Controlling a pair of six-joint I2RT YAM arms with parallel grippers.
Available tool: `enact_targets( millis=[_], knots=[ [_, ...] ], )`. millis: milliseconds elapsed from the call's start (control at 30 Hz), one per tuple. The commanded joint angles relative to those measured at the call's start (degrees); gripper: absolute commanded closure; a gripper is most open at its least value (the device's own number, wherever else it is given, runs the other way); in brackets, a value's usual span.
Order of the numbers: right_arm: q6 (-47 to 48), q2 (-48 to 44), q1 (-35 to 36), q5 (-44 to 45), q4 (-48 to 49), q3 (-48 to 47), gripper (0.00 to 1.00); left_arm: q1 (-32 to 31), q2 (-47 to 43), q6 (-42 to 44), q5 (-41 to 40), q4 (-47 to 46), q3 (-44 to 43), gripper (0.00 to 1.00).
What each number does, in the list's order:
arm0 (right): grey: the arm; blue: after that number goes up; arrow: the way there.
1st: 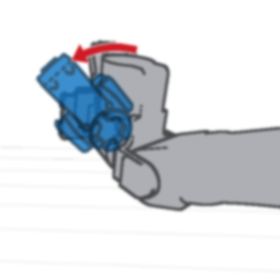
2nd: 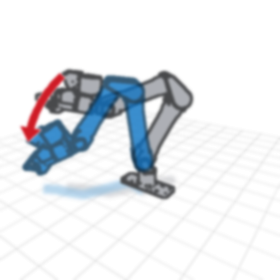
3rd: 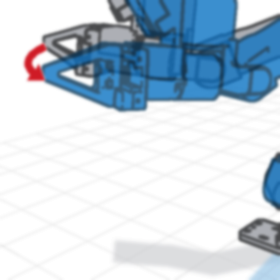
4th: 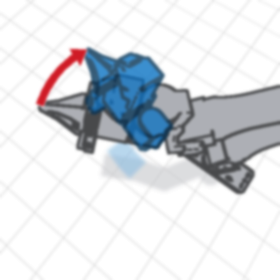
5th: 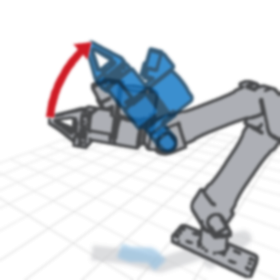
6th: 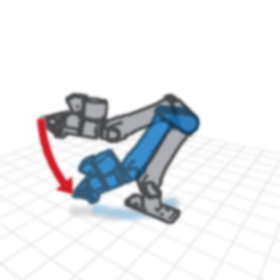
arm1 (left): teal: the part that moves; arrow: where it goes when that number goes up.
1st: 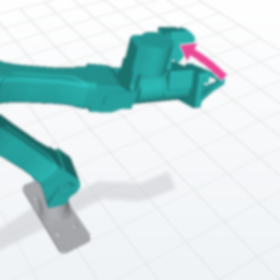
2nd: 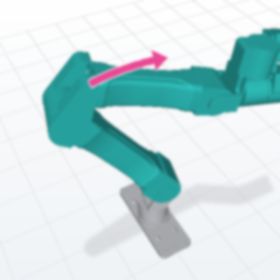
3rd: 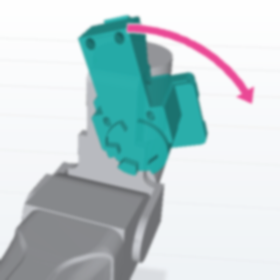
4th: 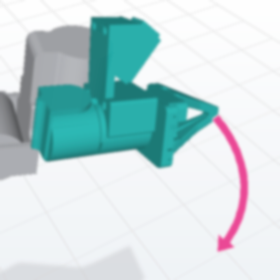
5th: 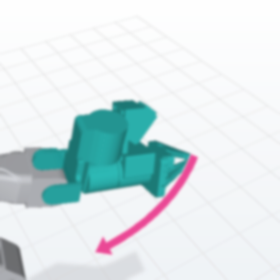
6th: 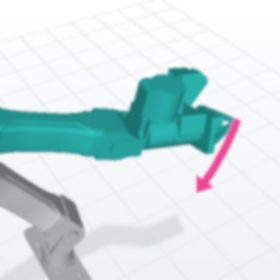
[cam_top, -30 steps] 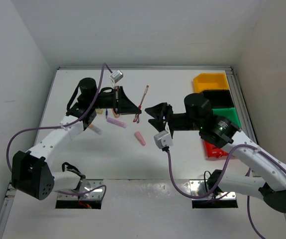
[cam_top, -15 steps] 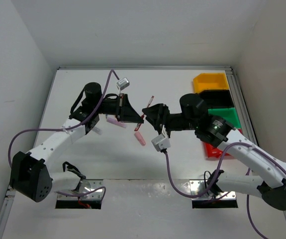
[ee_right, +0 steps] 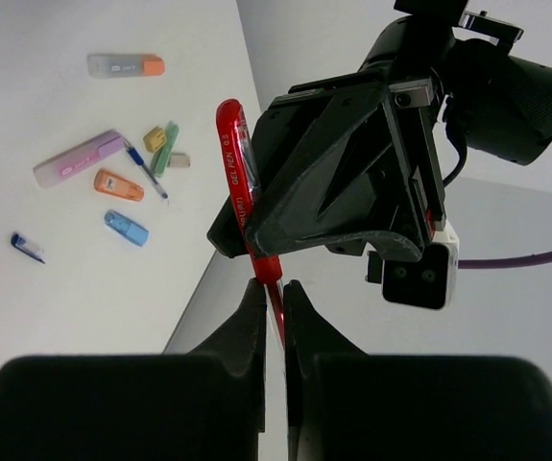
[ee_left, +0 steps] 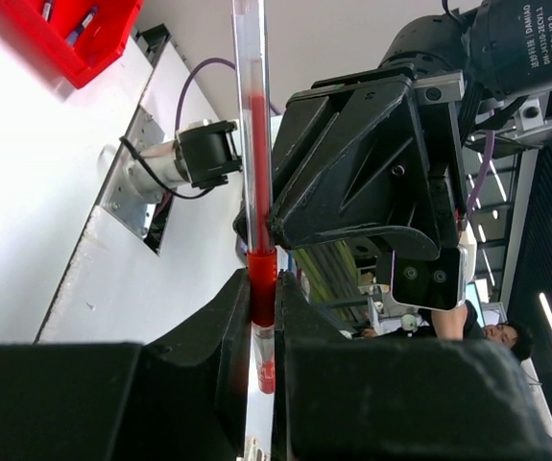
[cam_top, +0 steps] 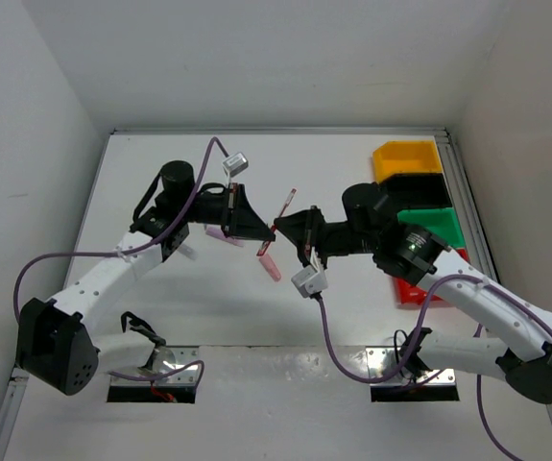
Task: Sort the stationery into containers
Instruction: Place the pen in the storage box.
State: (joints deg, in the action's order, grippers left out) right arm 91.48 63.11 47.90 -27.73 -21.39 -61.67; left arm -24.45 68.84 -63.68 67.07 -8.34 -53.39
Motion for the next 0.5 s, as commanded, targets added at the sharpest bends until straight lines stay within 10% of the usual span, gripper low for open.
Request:
enact_targets(
  millis=[0, 233, 467],
  knots=[
    [0.9, 0.0, 0.5, -1.2, 1.3, 0.8, 1.0, -0.8, -2.8, 3.4, 1.1, -0.1, -1.5, 0.93],
    [1.9, -2.1, 0.6, -0.9, 2.1, 3.3, 1.0, -0.3, -4.1, 11.8, -0.7, 4.9, -4.6, 0.01],
    [-1.0, -5.0, 0.7, 1.0, -0.3, 3.9, 1.0, 3.4, -3.7, 16.2, -1.0, 7.4, -9.2, 0.0]
  ],
)
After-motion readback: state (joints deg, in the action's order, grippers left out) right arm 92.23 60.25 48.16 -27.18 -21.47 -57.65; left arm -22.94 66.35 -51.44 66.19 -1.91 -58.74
